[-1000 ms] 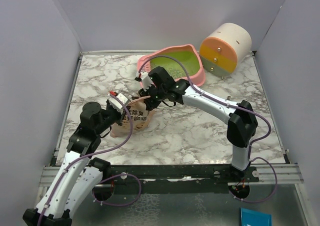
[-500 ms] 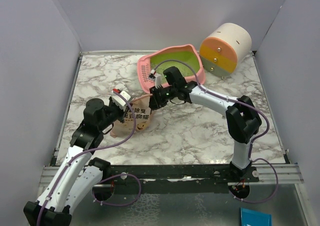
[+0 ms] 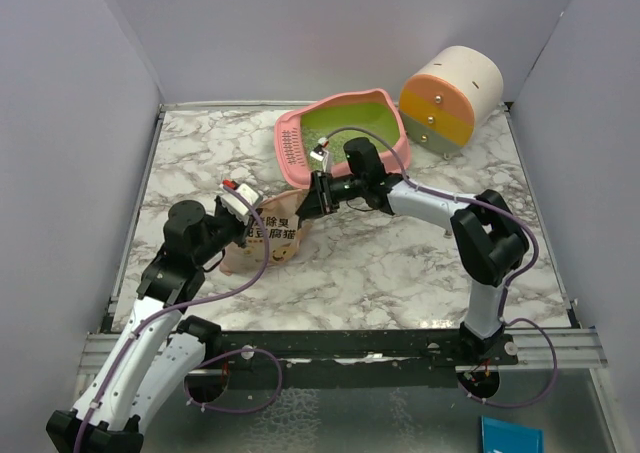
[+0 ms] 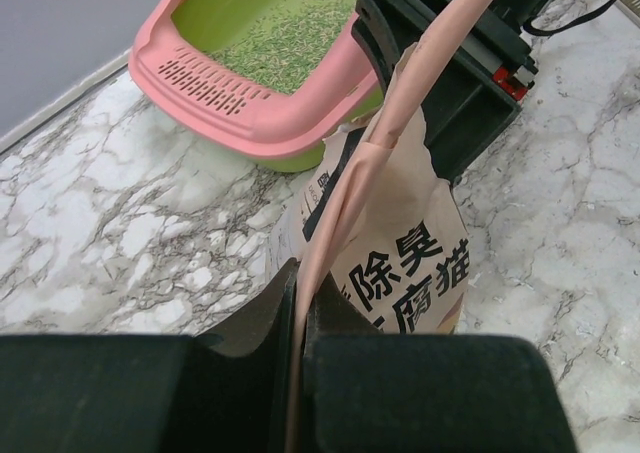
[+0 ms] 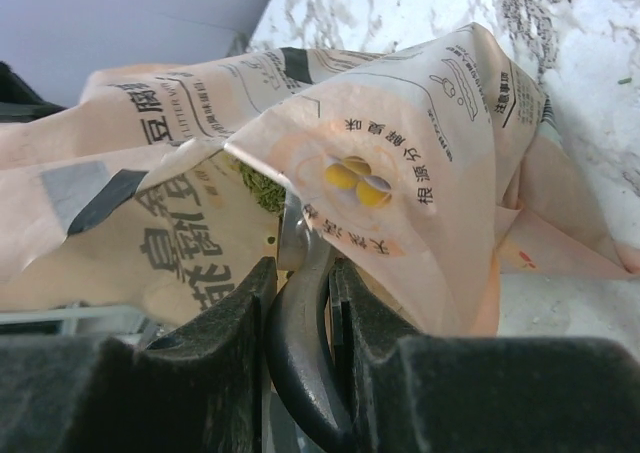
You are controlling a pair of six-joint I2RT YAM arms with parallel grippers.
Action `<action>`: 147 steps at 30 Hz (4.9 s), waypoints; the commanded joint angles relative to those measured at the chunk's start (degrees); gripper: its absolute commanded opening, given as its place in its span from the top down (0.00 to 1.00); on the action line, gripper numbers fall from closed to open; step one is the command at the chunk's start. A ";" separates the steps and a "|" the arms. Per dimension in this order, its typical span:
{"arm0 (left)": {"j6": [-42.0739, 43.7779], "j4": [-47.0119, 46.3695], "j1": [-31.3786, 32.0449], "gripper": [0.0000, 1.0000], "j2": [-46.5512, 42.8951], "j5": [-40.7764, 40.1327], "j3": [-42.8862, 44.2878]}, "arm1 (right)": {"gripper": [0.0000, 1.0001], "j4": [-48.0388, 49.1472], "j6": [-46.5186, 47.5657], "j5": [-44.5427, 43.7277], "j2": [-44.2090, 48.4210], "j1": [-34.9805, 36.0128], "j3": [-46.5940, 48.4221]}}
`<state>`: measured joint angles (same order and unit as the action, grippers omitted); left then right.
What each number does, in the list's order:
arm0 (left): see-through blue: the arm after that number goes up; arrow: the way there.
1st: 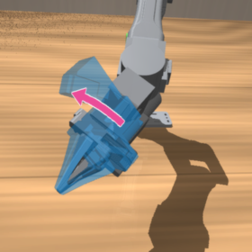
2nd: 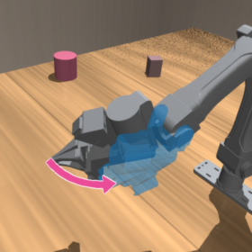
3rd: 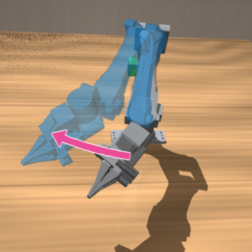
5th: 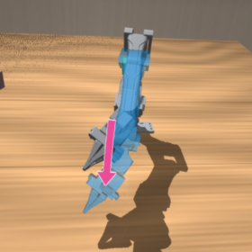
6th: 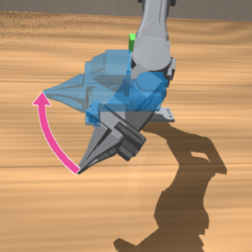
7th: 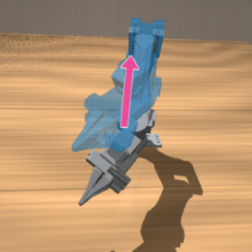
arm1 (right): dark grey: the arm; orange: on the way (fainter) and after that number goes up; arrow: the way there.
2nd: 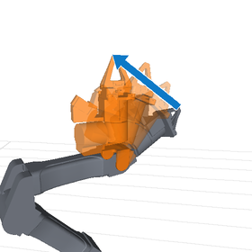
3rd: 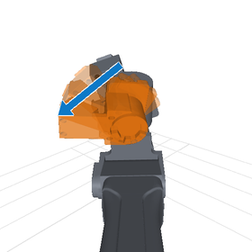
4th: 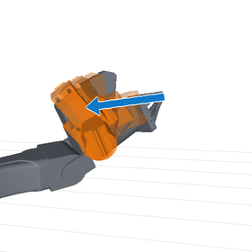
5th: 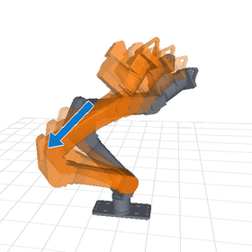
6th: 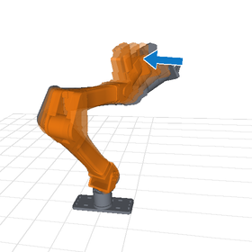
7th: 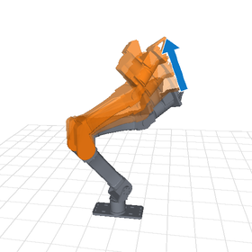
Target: Fill the litter box with clean litter
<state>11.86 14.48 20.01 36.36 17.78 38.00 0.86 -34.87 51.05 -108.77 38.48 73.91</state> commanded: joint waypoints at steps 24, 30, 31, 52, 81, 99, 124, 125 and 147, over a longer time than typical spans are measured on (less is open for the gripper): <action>0.26 -4.17 0.02 1.00 -3.49 -1.95 -0.51 | 0.99 45.00 -36.85 10.84 9.59 -10.06 -18.13; 0.36 -3.95 -0.01 1.00 -3.58 -2.16 -0.58 | 0.99 48.61 -40.53 10.67 11.85 -14.53 -22.03; 0.27 -4.07 -0.05 1.00 -3.53 -2.10 -0.64 | 0.99 48.66 -40.35 10.96 11.72 -14.71 -22.16; -0.23 -3.60 0.02 1.00 -2.93 -2.58 -0.03 | 0.99 46.68 -39.31 10.13 14.64 -18.79 -28.05; -1.26 -6.19 -0.04 1.00 -3.24 -3.20 -1.39 | 0.99 59.80 -48.37 14.08 16.30 -30.57 -35.72; -2.65 -6.04 -0.02 1.00 -4.51 -3.27 -1.95 | 0.99 69.93 -59.71 11.02 11.04 -35.57 -29.87; -4.12 -5.89 0.00 1.00 -6.02 -2.38 -1.96 | 0.99 56.64 -56.90 8.65 -1.33 -37.33 -3.17; -4.21 -5.76 -0.02 1.00 -6.19 -2.33 -1.97 | 0.99 49.68 -51.09 8.56 -0.74 -37.41 -0.69; -4.94 -6.57 0.00 1.00 -5.35 -1.36 -1.97 | 0.99 -19.82 18.89 -25.34 10.12 -34.18 28.65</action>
<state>8.32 12.38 19.97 31.35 14.81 35.42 -13.19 -27.35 35.62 -103.22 2.11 97.91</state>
